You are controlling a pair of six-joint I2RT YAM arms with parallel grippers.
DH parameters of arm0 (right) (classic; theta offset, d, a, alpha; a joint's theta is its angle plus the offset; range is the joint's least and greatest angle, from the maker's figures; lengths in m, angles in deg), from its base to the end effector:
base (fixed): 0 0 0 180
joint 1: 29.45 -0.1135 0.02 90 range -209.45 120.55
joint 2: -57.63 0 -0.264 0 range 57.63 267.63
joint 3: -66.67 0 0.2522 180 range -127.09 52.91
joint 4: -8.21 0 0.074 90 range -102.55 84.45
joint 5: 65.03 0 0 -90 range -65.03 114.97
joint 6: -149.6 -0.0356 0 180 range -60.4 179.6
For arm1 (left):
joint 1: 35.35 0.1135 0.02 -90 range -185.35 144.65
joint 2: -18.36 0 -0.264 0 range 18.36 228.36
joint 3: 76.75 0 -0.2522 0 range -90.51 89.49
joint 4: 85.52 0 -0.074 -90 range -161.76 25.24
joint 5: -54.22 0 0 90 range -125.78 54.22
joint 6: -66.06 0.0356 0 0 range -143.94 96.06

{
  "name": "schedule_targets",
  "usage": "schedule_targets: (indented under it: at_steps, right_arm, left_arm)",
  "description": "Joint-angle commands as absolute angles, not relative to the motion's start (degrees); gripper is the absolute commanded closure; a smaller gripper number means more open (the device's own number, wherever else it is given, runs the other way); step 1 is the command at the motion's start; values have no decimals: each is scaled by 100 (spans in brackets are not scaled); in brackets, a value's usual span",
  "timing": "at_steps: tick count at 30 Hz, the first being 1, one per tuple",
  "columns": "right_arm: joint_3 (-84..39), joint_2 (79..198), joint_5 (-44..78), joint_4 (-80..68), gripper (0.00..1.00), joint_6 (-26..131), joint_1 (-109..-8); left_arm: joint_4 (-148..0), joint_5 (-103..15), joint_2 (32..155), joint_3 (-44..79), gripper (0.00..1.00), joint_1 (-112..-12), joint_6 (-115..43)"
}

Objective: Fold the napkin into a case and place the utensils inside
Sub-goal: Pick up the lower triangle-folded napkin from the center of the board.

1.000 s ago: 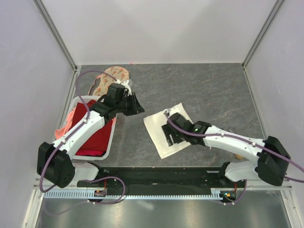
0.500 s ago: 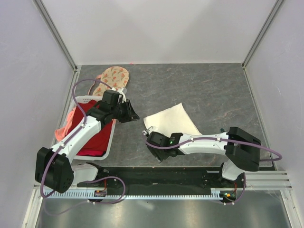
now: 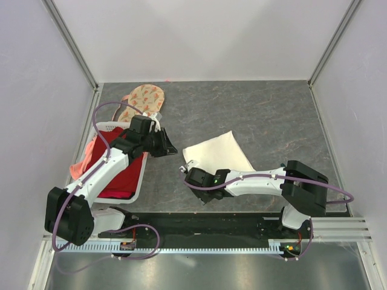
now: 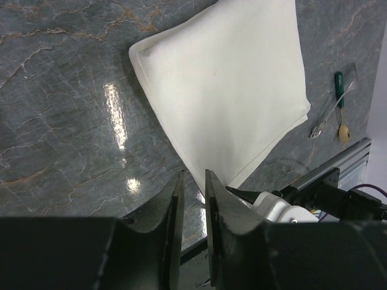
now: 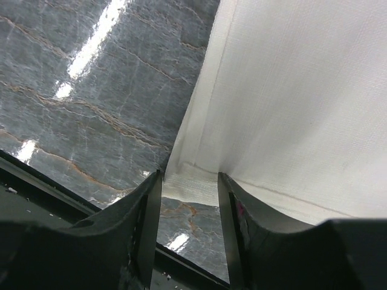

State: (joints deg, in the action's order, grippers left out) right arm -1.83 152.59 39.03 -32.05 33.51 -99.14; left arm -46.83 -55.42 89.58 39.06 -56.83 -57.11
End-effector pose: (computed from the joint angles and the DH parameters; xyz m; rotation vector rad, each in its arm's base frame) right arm 0.1162 0.2891 0.1644 -0.9334 2.5173 0.1882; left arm 0.2379 -0.1065 0.2556 -0.0787 2.4804 -0.8430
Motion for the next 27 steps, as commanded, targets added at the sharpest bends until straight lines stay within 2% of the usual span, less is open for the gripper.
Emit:
schedule_targets:
  at_steps: [1,11,21,27]
  right_arm:
    - [-448,15220,4017,-3095,51,3472,-9906]
    - [-651,15105,4044,-3236,51,3621,-9854]
    - [-62,15299,3631,-2708,57,3543,-9668]
    - [140,15405,3578,-2621,52,3420,-9791]
  left_arm:
    - [-4891,-5722,8894,3940,74,-5636,-5708]
    - [-4952,-5801,8894,4045,75,-5574,-5717]
    - [-4961,-5863,8806,4124,74,-5390,-5778]
    - [-5075,-5933,8850,4177,71,-5311,-5875]
